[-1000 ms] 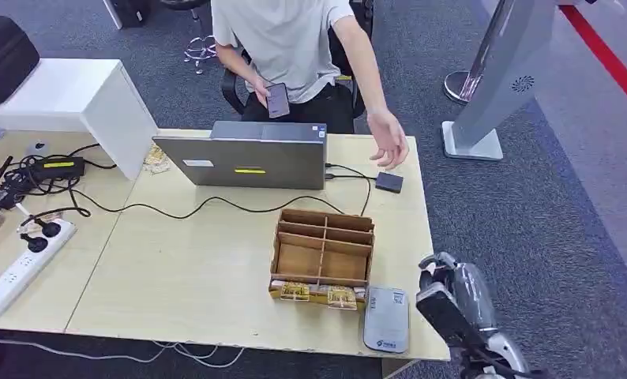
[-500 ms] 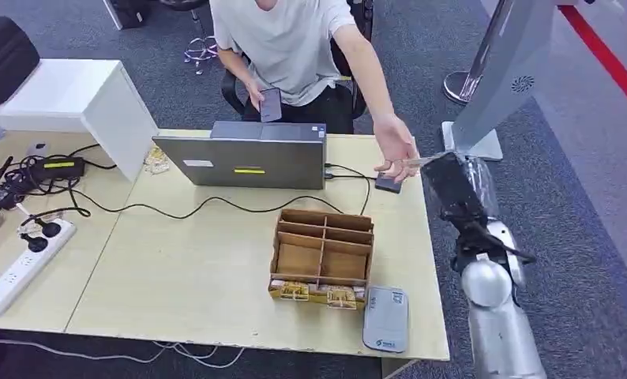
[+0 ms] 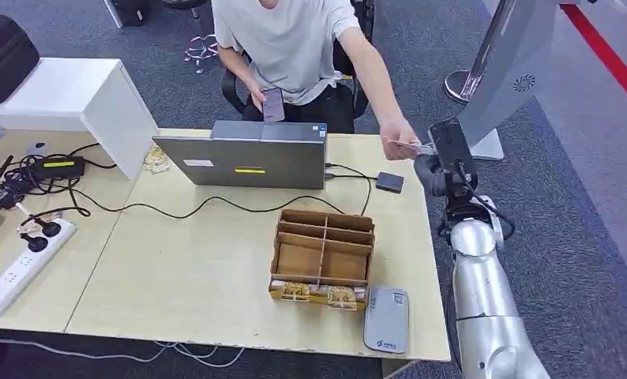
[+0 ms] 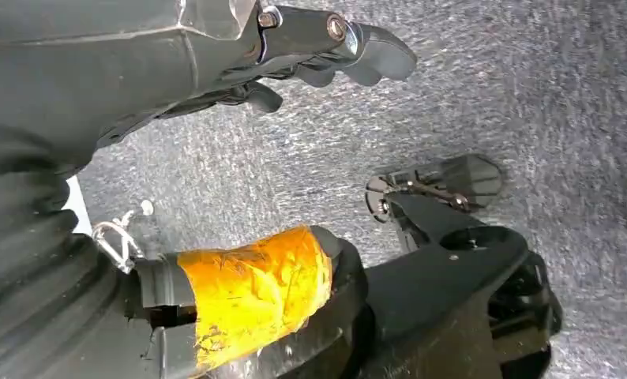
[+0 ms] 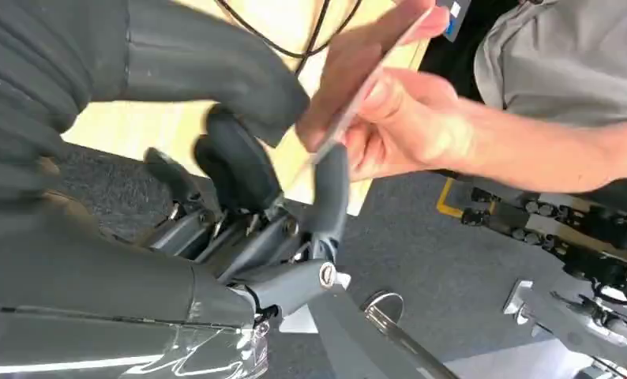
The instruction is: Pass the card to the sensor for recognition and then transmit it.
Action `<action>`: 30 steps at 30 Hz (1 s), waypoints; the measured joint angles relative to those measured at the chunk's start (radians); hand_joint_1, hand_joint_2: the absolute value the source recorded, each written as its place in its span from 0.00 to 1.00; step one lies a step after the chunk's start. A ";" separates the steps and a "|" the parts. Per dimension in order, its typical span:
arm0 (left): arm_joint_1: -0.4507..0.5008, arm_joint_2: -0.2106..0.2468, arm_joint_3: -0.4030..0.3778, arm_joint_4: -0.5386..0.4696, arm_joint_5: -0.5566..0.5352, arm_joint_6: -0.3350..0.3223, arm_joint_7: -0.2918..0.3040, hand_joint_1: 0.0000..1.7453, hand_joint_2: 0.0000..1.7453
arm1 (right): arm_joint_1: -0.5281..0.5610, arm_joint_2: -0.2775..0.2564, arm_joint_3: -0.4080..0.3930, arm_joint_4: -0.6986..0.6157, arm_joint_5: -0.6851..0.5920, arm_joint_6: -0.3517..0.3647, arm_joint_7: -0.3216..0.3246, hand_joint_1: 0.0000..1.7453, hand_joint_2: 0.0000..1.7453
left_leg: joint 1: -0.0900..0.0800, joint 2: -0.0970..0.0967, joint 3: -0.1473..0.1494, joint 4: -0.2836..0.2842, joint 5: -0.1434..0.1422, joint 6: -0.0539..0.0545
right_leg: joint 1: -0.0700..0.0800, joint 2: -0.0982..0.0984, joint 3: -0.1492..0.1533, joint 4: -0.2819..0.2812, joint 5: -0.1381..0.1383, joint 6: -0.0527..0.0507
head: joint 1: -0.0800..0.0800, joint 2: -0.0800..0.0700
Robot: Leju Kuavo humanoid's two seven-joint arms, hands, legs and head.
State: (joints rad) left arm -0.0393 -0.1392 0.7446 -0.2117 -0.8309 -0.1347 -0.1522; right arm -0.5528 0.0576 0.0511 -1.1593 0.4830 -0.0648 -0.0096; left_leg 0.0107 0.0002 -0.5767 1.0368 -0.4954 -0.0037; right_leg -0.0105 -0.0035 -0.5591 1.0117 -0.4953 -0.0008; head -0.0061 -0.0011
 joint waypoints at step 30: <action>0.003 -0.019 0.088 0.000 0.092 0.039 0.021 0.00 1.00 | 0.475 -0.088 0.239 -0.659 0.279 -0.039 -0.310 0.00 1.00 | 0.000 -0.002 -0.003 0.000 -0.001 0.000 | 0.000 -0.003 -0.003 -0.001 -0.001 0.001 | 0.000 0.000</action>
State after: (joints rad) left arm -0.0360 -0.1583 0.8328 -0.2117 -0.7389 -0.0961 -0.1316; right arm -0.0780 -0.0302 0.2900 -1.8179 0.7620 -0.1039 -0.3197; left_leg 0.0107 -0.0019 -0.5795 1.0368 -0.4964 -0.0034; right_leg -0.0105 -0.0067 -0.5619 1.0107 -0.4960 -0.0003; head -0.0061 -0.0011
